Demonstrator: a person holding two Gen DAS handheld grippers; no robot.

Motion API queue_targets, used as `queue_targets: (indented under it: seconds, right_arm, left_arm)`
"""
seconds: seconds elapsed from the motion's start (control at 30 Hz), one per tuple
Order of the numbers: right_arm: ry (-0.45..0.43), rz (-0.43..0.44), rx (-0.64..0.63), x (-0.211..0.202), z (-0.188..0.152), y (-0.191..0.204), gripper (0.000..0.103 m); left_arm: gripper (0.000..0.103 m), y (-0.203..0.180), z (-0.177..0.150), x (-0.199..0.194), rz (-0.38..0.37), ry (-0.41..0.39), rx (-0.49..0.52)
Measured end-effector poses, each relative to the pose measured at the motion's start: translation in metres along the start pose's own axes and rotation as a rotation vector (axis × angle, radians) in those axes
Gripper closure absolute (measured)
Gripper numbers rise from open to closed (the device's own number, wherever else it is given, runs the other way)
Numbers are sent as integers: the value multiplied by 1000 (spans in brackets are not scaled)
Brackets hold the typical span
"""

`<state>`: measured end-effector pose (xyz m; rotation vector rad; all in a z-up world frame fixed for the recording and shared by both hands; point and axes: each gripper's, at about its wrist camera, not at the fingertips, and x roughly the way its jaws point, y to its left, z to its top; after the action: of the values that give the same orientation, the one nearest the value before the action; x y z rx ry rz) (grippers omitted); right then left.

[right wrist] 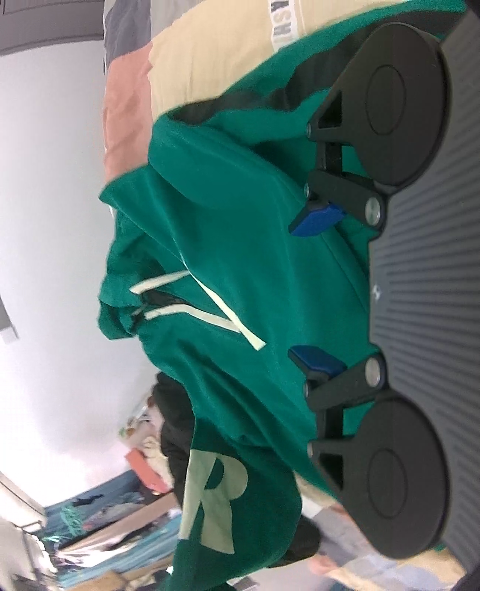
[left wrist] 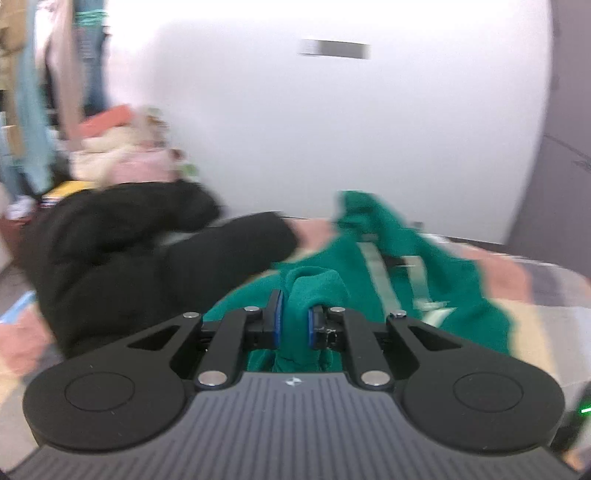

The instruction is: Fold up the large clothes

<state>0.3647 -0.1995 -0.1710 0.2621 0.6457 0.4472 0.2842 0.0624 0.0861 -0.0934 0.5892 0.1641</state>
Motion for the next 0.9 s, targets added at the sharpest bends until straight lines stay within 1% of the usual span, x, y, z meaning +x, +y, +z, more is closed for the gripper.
queue_targets:
  seconds: [0.13, 0.23, 0.33, 0.4, 0.47, 0.53, 0.57, 0.6, 0.63, 0.7, 0.73, 0.77, 0.8, 0.83, 0.9]
  right_arm:
    - [-22, 3, 61, -10, 0, -13, 35]
    - [-37, -5, 111, -17, 1, -26, 35]
    - [-56, -25, 158, -22, 3, -42, 35]
    - [-73, -43, 190, -27, 3, -53, 35]
    - [-87, -69, 219, -29, 4, -63, 34]
    - [-90, -78, 249, -33, 4, -75, 33]
    - [-93, -79, 264, -35, 5, -80, 33]
    - [-98, -80, 275, -38, 6, -85, 33]
    - [-102, -78, 281, -40, 6, -88, 33]
    - [-114, -73, 295, -43, 8, -92, 33]
    - [-123, -73, 298, -44, 9, -92, 33]
    - [-130, -75, 294, -45, 9, -91, 33]
    - [-135, -80, 287, -45, 9, -89, 33]
    - [-134, -84, 281, -44, 10, -88, 33]
    - [-130, -76, 272, -42, 10, -85, 33]
  left_arm:
    - [89, -80, 6, 4, -137, 19, 26]
    - [88, -138, -10, 28, -231, 56, 48]
    - [88, -178, -32, 62, -279, 109, 54]
    - [87, -197, -48, 85, -282, 147, 58]
    - [87, -208, -61, 105, -286, 179, 69]
    - [87, -213, -68, 120, -300, 205, 69]
    - [83, -212, -71, 125, -307, 215, 65]
    - [73, -211, -74, 130, -316, 234, 70]
    - [68, -209, -77, 135, -321, 258, 80]
    - [37, -193, -86, 137, -334, 296, 92]
    - [31, -189, -90, 135, -337, 302, 92]
    - [22, -183, -94, 133, -358, 303, 90]
    - [16, -176, -97, 129, -392, 298, 86]
    - [14, -169, -102, 125, -421, 289, 79]
    - [9, -154, -110, 115, -451, 268, 67]
